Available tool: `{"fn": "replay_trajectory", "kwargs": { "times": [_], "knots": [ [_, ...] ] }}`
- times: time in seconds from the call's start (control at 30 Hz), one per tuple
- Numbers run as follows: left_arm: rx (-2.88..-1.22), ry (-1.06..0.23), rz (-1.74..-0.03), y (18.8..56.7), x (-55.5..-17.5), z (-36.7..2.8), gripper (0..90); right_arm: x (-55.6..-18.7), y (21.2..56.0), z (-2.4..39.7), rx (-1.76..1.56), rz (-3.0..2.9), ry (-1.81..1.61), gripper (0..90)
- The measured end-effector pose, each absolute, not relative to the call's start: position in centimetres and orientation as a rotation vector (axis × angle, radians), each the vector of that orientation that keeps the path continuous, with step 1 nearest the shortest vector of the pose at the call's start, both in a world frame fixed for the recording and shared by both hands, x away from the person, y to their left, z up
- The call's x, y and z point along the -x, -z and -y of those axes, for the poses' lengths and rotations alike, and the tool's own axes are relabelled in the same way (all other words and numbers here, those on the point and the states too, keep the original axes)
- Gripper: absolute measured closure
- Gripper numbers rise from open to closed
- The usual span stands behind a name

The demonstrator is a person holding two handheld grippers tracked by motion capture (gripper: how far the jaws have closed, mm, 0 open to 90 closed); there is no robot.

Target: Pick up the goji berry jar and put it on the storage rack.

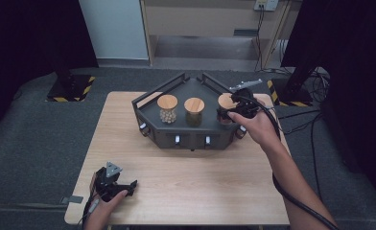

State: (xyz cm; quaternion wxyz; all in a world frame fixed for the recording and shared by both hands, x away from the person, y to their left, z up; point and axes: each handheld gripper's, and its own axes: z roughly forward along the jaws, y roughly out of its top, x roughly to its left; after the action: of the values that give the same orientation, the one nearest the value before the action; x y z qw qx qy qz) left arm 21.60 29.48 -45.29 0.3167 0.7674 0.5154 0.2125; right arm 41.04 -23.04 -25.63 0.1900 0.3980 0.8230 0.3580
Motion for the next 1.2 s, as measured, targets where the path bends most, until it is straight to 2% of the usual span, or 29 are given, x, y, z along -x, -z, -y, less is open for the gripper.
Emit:
{"fn": "replay_trajectory", "kwargs": {
  "times": [1.2],
  "knots": [
    [-2.021,-0.559,-1.354,45.3,-21.6,-29.5,0.0,-43.5,28.0,21.9,-1.181,-2.314,-0.995,25.9]
  ]
}}
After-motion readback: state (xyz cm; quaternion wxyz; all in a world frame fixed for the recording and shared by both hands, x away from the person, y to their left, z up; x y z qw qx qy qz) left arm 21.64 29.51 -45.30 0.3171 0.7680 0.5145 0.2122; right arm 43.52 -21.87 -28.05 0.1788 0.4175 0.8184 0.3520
